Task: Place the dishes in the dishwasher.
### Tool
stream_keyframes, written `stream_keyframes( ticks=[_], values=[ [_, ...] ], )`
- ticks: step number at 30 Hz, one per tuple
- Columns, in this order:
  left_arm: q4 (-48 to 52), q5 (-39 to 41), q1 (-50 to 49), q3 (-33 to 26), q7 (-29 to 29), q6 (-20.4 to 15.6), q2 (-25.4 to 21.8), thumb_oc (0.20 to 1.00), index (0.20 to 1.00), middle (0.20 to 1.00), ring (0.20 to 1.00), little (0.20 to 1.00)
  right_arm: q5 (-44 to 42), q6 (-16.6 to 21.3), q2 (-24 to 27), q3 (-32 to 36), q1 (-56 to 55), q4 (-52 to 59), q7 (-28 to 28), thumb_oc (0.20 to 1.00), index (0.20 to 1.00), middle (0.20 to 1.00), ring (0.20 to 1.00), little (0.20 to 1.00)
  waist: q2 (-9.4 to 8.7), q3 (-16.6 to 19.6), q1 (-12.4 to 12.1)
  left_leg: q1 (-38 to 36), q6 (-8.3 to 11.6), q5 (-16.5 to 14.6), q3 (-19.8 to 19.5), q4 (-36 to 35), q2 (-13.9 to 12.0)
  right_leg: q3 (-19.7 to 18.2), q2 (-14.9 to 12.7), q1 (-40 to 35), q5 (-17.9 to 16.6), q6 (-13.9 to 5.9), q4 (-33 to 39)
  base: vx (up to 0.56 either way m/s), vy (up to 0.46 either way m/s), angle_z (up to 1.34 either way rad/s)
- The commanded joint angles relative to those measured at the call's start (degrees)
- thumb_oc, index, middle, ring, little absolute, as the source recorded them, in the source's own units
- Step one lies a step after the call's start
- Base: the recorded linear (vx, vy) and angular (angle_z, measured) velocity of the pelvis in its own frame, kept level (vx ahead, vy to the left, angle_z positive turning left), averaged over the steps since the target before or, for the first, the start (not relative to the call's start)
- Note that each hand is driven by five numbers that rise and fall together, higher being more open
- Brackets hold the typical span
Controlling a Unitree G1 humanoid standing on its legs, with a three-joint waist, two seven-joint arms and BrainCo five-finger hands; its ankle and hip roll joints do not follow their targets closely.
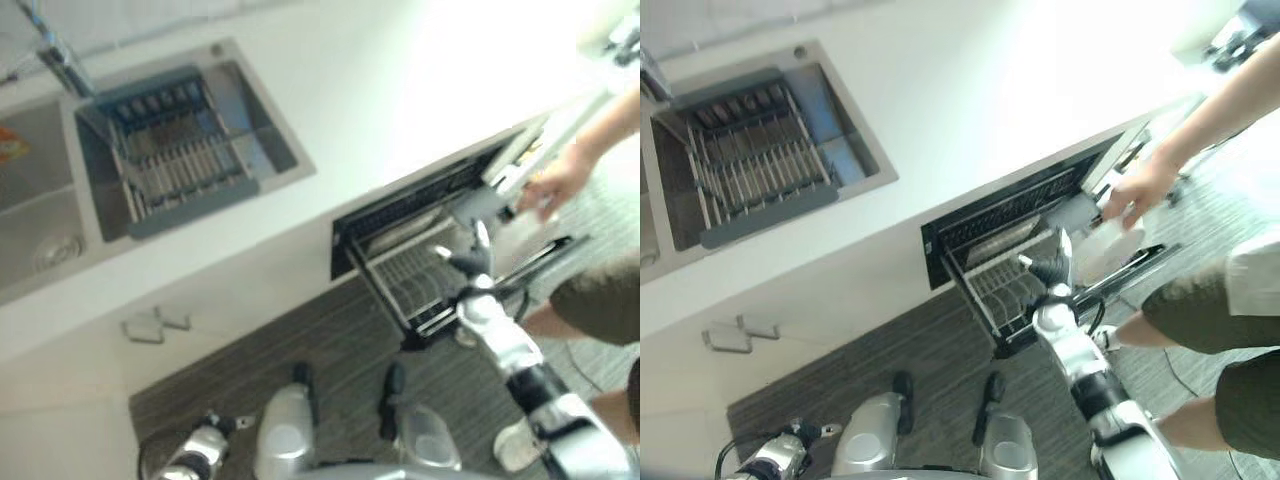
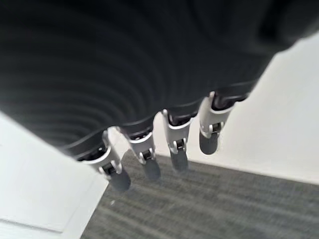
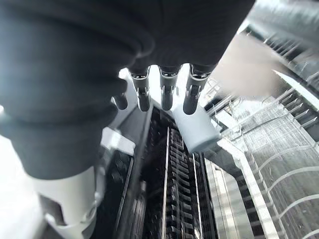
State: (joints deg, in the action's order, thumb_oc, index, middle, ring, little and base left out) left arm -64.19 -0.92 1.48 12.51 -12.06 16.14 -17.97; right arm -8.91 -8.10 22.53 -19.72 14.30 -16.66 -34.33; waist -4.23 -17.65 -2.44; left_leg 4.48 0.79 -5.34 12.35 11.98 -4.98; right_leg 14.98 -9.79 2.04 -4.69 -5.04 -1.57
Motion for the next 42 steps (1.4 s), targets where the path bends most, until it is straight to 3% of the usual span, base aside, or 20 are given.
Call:
stream_keyframes(
  ticks=[1,4,8,14,24,42],
  values=[
    [-1.49,0.53,-0.33,1.39,0.83,1.56,0.70,1.000,1.000,1.000,1.000,1.000,2.21,4.63,3.16,1.57,7.67,-0.57,1.41,1.000,1.000,1.000,1.000,1.000,3.79,-2.07,-1.13,-2.90,-0.97,3.21,-2.25,-10.79,0.95,-1.18,1.43,-0.72,11.24,-0.05,-9.65,0.10,-0.002,-0.27],
    [-1.50,-1.43,-2.09,0.46,1.60,1.25,1.38,1.000,1.000,1.000,1.000,1.000,2.22,6.84,2.99,2.13,3.77,2.17,3.52,1.000,1.000,1.000,1.000,1.000,3.98,0.88,-0.27,-5.14,-0.35,4.09,-1.56,-13.46,0.58,-1.15,1.79,-2.90,11.19,-0.20,-7.64,0.11,0.012,-0.07],
    [-0.87,-1.77,-3.00,0.68,1.94,1.83,2.37,1.000,1.000,1.000,1.000,1.000,-4.25,8.23,2.71,3.10,-0.99,6.06,8.53,1.000,1.000,1.000,1.000,1.000,4.24,3.76,0.87,-6.63,0.22,4.60,-0.74,-15.20,0.21,-0.99,2.21,-4.71,10.73,-0.22,-5.07,0.07,0.015,-0.02],
    [-0.23,-1.97,-3.87,0.41,2.50,3.50,2.90,1.000,1.000,1.000,1.000,1.000,-9.81,11.39,3.04,4.75,-4.11,10.34,17.45,1.000,1.000,1.000,1.000,1.000,4.03,5.42,1.82,-8.57,0.39,4.04,-0.17,-15.90,0.34,-0.48,2.23,-6.50,9.59,-0.49,-2.04,0.01,-0.008,-0.07],
    [-1.37,0.17,-4.94,-1.02,4.03,5.08,3.47,1.000,1.000,1.000,1.000,1.000,-14.44,11.22,3.41,5.97,-6.91,12.38,27.62,1.000,1.000,1.000,1.000,1.000,3.88,7.78,1.97,-10.28,0.65,3.24,-0.81,-16.98,0.65,0.95,2.17,-8.62,8.70,-1.02,0.98,0.02,0.003,0.02],
    [-1.93,-1.14,-5.29,-1.15,4.20,6.21,3.15,1.000,1.000,1.000,1.000,1.000,-15.84,10.04,3.46,5.25,-8.00,13.19,30.46,1.000,1.000,1.000,1.000,1.000,3.99,8.45,0.98,-10.42,0.39,2.75,-1.64,-16.98,0.98,3.19,1.44,-9.65,8.31,-1.69,1.68,0.02,-0.002,0.05]
  ],
)
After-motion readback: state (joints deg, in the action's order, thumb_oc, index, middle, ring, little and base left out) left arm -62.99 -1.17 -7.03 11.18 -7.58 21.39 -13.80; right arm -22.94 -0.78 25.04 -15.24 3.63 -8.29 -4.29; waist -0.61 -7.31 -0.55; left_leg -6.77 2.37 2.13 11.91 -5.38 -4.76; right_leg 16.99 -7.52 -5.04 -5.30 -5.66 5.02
